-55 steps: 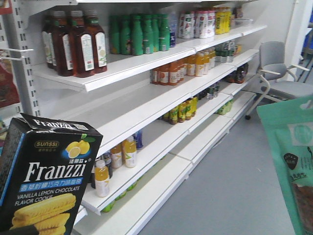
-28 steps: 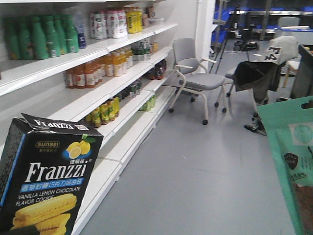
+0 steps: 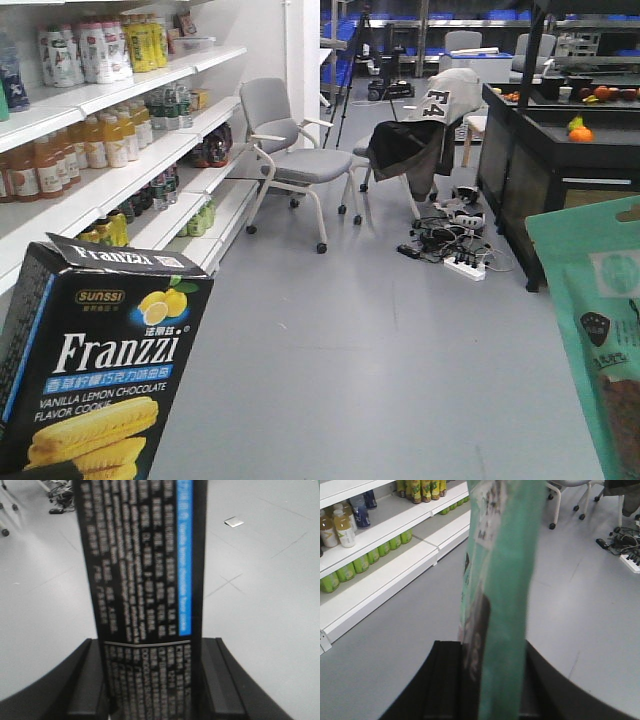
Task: Pick snacks and fruit into basket
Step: 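Turn the base away from the shelf holding both items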
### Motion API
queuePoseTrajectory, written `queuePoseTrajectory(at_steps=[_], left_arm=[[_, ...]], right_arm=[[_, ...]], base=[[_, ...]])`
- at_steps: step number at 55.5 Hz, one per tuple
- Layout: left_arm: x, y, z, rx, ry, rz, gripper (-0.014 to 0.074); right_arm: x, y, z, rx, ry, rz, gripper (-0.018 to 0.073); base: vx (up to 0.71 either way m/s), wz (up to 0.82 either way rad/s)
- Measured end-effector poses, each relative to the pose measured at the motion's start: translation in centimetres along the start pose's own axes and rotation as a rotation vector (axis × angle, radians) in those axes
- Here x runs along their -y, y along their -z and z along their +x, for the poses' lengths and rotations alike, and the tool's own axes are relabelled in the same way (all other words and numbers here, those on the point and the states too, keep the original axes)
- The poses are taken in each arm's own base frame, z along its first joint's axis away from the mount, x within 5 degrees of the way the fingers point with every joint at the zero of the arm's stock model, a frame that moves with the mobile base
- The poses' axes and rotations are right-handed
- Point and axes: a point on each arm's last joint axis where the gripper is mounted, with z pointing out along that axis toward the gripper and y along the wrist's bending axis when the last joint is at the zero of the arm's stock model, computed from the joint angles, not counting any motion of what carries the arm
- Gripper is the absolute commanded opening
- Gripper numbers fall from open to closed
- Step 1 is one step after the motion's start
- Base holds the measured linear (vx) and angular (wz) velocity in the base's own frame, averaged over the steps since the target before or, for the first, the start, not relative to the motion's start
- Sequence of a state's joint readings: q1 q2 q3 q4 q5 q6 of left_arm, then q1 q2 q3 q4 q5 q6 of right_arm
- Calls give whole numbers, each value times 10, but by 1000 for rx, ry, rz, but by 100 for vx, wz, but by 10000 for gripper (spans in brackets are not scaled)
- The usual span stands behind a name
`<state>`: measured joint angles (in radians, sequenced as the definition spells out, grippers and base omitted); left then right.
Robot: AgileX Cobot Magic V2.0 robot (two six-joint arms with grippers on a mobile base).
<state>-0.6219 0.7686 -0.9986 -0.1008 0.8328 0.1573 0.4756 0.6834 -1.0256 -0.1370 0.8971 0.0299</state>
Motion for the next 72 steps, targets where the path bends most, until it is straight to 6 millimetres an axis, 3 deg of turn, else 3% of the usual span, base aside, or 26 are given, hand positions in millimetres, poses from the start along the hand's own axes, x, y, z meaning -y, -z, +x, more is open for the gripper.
queuePoseTrajectory(at_steps=[72], left_arm=[[0,0,0,0,0,0,40]], right_arm=[[0,0,0,0,0,0,-7]], base=[[26,-4]])
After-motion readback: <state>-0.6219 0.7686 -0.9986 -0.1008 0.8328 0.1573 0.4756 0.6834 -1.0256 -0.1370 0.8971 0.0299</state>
